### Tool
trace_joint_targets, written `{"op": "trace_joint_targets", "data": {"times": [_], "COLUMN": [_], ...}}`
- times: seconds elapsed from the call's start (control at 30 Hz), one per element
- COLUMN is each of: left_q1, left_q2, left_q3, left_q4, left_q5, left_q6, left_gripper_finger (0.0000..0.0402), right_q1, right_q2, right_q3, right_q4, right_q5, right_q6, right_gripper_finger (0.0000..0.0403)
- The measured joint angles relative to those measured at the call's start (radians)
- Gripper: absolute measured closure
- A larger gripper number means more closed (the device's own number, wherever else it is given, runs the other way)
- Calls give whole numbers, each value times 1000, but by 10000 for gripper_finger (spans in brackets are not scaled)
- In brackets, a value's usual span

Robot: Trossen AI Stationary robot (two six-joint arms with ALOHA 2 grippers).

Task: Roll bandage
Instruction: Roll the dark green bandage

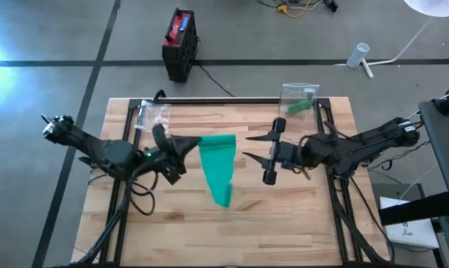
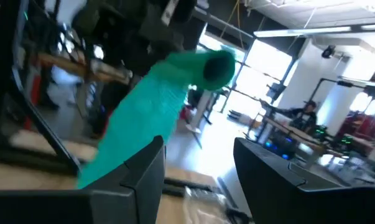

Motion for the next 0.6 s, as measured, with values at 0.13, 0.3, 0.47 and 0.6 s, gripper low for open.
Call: {"op": "trace_joint_targets", "data": {"times": [0.13,0.3,0.47,0.6], "left_q1": [0,0,-4,-28], "left_q2": [-8,10,43,73], "left_q3": [81,112,81,78], "left_q4": [-211,-407,-340,-283], "left_q5": [0,1,0,-36], "left_q6": [-93,-68,10,113], "left_gripper_finger": [401,401,401,401], "right_q1": [-6,-16,-32,-27], "right_q2": [-12,-11,1,-13], "right_q3": [40,65,76,72], "right_q4": [0,-8,-90,-91], "right_q5": [-30,-64,-80,-86], "right_q6": [112,197,240,224], "right_gripper_finger": [217,213,227,240]}}
